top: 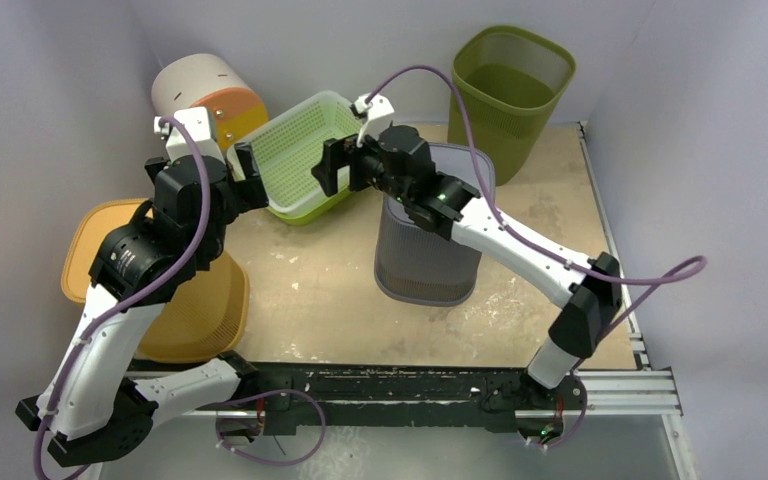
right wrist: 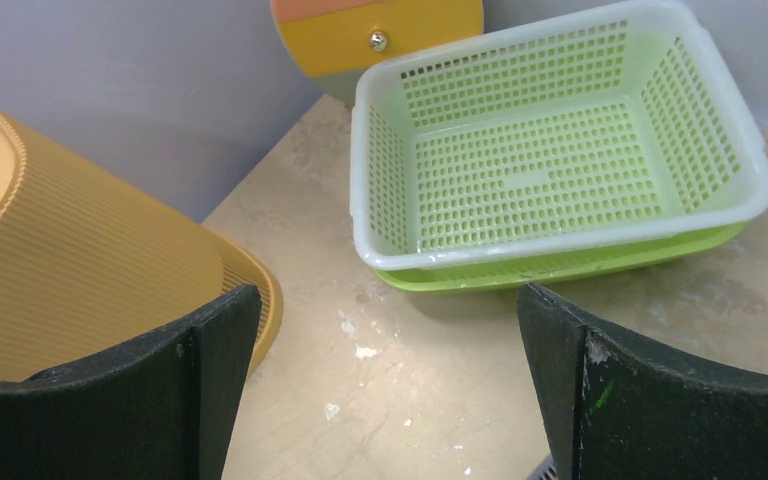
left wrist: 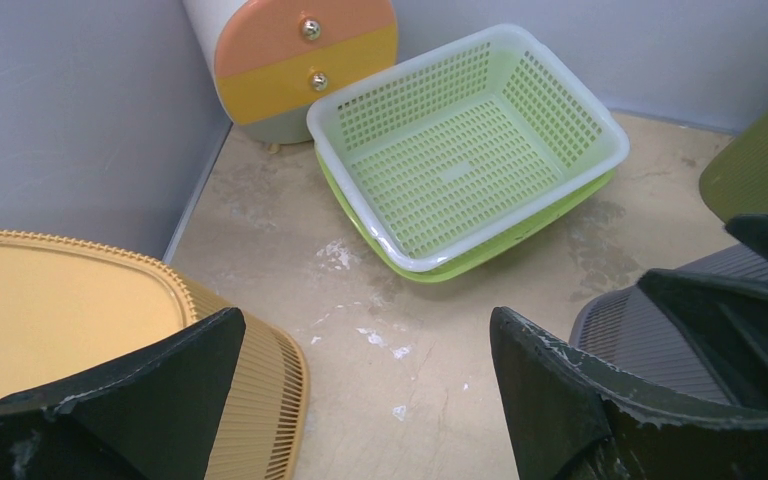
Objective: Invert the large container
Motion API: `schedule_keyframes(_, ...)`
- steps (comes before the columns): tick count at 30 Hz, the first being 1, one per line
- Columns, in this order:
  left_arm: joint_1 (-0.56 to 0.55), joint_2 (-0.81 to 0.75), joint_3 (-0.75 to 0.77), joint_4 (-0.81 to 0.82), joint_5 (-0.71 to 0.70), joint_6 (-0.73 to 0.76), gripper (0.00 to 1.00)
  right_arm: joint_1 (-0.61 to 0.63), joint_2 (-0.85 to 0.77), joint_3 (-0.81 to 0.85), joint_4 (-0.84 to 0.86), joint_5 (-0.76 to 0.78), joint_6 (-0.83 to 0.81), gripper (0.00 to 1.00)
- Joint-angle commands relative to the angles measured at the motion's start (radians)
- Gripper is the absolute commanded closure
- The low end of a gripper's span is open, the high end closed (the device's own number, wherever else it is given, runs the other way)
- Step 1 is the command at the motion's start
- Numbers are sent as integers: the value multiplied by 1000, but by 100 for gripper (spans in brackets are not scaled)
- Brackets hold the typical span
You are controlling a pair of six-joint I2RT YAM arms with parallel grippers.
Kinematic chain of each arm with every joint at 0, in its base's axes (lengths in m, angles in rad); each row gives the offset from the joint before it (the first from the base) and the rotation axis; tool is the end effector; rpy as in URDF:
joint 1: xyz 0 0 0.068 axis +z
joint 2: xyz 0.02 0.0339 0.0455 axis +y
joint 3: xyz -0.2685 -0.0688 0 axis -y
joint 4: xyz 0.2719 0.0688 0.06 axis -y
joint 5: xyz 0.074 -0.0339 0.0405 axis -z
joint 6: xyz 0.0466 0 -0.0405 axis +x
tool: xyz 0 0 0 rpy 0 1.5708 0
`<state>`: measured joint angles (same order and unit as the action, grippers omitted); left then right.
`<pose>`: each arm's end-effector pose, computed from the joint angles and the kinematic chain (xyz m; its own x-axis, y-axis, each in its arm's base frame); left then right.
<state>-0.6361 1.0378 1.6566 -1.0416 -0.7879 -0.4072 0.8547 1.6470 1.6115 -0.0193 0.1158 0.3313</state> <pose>0.1545 -0.0731 0.5075 -0.2631 -0.1530 -0.9526 -0.2235 0.9702 -0.0941 0.2892 0.3242 0.4249 -0.2531 0.2013 -0.9463 -0.6253 0.7123 0.3188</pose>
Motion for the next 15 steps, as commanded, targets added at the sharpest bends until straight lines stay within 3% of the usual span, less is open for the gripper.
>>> schedule_keyframes(1,-2,-8,32,-1,-8,10,10,54,84,117,0,60,-21,0)
schedule_keyframes(6,-2,-16,22,2,-6,8,10,89,209,191,-49,141,-19,0)
schedule_keyframes(15,-2,-38,-4,-10,-26,10,10,90,275,140,-95,388,16,0)
